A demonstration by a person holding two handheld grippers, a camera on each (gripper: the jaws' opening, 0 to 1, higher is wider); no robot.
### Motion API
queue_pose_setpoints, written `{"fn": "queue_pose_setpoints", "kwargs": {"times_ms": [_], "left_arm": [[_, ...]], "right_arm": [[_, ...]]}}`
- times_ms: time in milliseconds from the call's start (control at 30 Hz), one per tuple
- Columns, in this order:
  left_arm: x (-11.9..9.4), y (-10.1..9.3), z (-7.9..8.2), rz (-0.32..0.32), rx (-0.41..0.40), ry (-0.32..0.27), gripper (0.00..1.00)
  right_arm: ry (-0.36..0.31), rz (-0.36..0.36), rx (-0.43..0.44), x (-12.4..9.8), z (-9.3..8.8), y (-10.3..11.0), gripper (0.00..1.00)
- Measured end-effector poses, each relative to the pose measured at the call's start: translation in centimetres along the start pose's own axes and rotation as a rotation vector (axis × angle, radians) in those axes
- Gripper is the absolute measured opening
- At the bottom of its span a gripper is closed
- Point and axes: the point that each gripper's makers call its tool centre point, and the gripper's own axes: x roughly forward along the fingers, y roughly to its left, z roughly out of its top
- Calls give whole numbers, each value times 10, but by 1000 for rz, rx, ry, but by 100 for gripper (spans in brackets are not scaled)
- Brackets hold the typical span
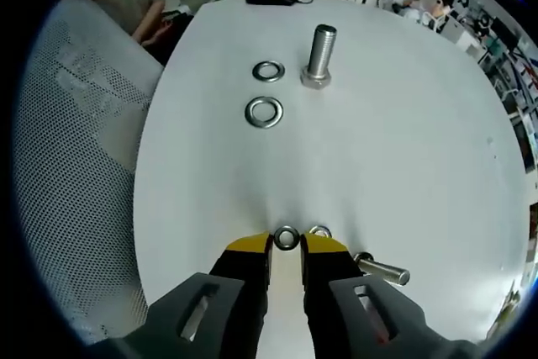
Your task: Place the washer onto the threaded stud by aligning its center hole with the stud, sliding it down to the base, and recovering from edge contact or off-axis alignment until the washer reaches the visible bottom stop.
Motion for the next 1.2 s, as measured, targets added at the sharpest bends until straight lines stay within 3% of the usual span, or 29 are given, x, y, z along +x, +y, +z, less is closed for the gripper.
{"fn": "queue_pose_setpoints", "kwargs": {"times_ms": [433, 1200], "left_arm": [[0, 0, 0, 1, -1, -2, 52], [0, -1, 0, -2, 6, 1, 52]], "right_arm": [[15, -6, 7, -2, -3, -1, 15], [-3, 5, 10, -30, -10, -1, 14]]}}
